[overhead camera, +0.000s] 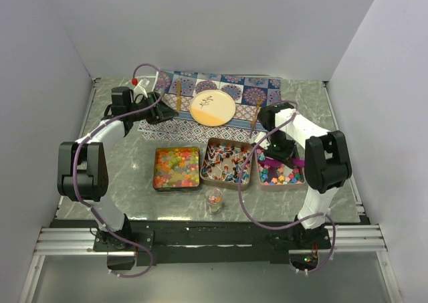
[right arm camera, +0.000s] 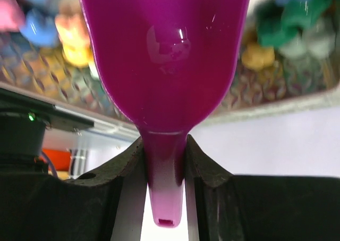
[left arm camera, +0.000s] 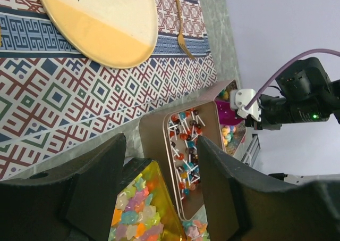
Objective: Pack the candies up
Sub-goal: Scoop the fake candies from the storage box, then place the fake candies in the packing bottle.
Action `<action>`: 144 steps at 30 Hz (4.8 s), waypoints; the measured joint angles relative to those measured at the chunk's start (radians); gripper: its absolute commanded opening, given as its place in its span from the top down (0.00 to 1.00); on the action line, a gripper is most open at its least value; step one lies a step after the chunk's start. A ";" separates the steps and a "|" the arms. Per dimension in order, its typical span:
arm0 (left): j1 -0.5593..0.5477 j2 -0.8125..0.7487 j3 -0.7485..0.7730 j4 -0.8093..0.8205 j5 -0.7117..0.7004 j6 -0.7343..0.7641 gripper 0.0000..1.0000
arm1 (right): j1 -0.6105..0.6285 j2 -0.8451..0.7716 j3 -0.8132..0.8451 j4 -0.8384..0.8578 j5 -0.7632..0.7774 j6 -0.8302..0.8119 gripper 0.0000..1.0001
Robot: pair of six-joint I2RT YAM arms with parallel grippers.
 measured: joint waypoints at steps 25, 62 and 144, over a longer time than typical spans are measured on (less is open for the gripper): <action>0.003 0.012 0.097 -0.199 -0.044 0.167 0.38 | -0.064 -0.146 -0.261 0.384 -0.174 0.008 1.00; 0.003 0.019 0.238 -0.267 -0.050 0.267 0.37 | -0.373 -0.762 -0.661 0.612 -0.712 -0.092 1.00; 0.263 -0.710 -0.125 -0.492 -0.187 0.231 0.23 | 0.880 -0.439 0.025 -0.054 0.171 -0.233 1.00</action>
